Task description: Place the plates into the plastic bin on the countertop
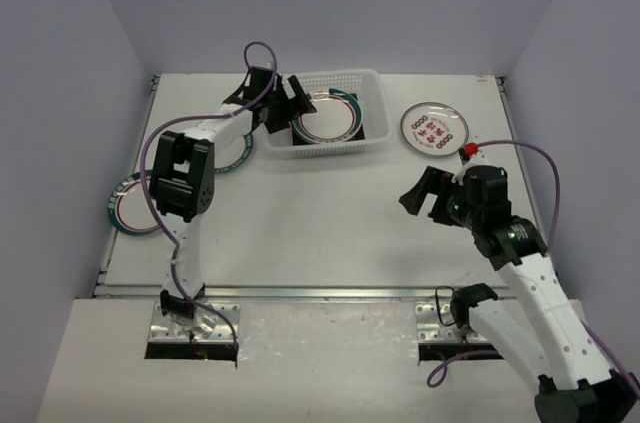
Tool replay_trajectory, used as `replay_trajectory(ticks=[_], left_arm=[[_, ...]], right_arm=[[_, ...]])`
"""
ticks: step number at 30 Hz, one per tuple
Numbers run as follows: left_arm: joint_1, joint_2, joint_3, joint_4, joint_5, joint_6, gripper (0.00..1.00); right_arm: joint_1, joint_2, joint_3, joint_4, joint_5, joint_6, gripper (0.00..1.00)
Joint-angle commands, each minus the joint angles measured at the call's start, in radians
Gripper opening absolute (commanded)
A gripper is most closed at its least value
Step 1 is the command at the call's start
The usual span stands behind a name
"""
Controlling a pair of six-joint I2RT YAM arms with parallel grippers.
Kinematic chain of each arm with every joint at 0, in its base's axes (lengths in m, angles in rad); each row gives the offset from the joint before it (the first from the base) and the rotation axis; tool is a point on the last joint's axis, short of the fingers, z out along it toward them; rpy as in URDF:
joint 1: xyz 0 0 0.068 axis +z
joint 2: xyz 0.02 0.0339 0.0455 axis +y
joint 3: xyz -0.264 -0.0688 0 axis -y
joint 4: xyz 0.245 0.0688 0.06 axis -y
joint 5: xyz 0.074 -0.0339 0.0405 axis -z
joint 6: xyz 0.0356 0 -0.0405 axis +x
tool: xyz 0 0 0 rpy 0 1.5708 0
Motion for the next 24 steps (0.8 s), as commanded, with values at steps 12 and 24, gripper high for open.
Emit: replay_trajectory(ticks=[12, 24], left_arm=[[-0.059, -0.632, -0.226, -0.076, -0.139, 0.137, 1.00], [-0.054, -1.252, -0.652, -0.195, -0.110, 0.261, 1.00]], right_arm=[[-0.401, 0.642, -0.021, 0.571, -0.024, 0.247, 0.99], [-0.538, 1.265, 0.205, 0.869, -0.120, 0.434, 0.89]])
